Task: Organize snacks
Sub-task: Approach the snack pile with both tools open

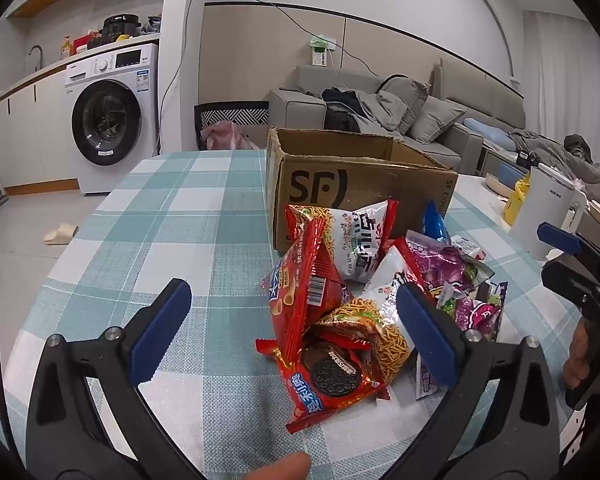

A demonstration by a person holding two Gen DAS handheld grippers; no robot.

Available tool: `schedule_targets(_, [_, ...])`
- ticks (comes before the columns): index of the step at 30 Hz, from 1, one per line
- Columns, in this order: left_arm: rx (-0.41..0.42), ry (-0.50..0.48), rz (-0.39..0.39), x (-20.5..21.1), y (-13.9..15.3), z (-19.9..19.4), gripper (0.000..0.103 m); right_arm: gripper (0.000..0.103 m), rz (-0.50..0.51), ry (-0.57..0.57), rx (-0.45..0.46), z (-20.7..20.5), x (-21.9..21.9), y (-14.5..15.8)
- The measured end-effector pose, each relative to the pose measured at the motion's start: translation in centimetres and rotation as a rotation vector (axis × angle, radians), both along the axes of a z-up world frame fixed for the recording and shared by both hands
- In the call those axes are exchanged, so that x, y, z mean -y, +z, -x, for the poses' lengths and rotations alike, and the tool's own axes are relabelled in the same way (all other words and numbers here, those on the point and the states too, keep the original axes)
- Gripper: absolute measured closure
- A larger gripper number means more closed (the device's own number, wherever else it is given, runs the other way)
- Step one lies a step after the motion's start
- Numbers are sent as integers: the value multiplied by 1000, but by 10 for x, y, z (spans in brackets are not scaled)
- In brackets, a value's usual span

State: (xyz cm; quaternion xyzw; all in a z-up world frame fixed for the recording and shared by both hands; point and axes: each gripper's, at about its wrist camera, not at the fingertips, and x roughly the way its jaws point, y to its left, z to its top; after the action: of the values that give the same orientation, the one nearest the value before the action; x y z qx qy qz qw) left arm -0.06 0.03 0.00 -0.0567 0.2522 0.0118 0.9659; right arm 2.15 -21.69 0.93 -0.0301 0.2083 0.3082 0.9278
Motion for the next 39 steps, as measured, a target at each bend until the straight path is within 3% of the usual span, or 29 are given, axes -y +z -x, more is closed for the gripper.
schedule_targets(39, [-12, 4, -19, -4, 2, 3, 1, 0, -5, -7, -10, -2, 2, -1])
